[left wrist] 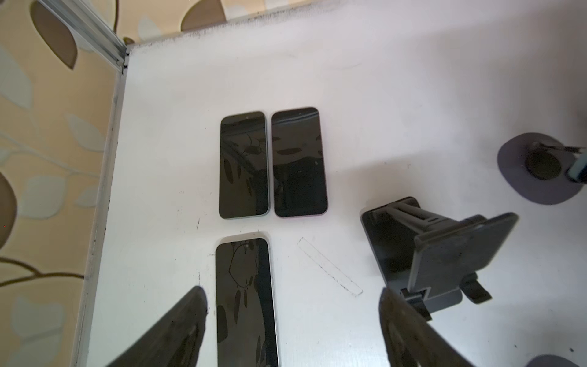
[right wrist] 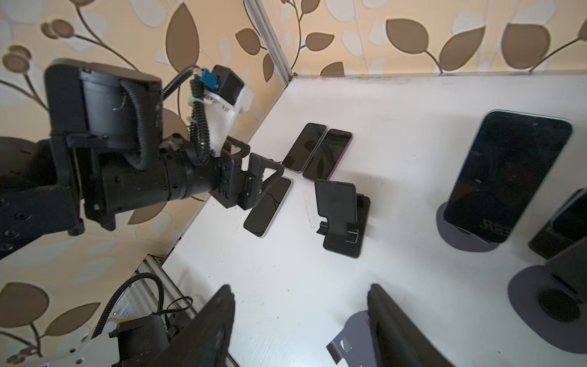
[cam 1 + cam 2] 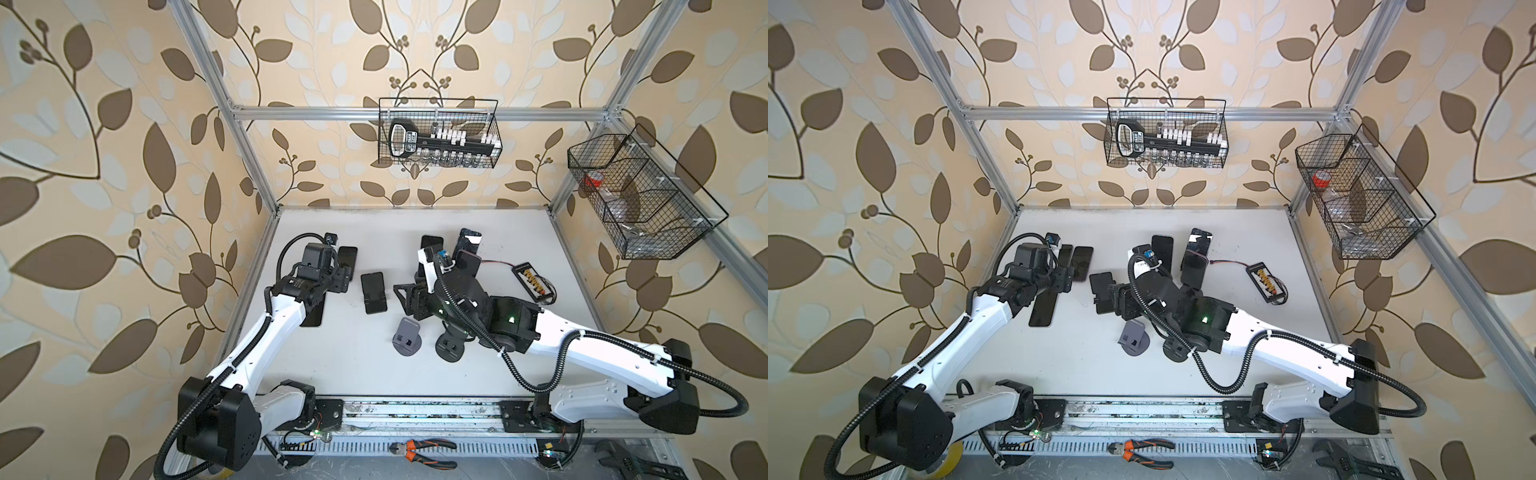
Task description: Remove the phone from the phone stand
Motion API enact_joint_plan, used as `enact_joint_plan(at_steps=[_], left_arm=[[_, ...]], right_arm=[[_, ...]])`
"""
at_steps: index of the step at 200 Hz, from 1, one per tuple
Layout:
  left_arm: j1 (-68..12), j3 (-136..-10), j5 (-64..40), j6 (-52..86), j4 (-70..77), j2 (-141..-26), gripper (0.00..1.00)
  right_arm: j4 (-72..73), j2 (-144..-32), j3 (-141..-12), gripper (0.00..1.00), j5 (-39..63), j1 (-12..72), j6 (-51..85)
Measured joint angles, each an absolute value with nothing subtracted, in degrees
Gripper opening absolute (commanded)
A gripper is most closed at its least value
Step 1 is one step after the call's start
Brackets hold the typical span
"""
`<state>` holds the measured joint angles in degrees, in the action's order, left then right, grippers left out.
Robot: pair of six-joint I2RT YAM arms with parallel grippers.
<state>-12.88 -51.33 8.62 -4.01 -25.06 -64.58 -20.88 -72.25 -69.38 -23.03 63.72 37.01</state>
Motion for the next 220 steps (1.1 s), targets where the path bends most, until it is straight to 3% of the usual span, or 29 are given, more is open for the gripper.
enact_joint_plan(at_steps=[114, 220], left_arm=[[-24.1, -52.1, 4.8, 1.0, -23.9, -58.9, 0.85], [-35.4, -58.3, 4.5, 4.1, -22.5, -63.4, 0.86]], right_arm=[[-46.3, -46.1, -58.0, 0.67, -30.0, 61.3, 49.5], [-60.0, -42.1, -57.0, 0.67, -36.1, 61.3, 59.3]])
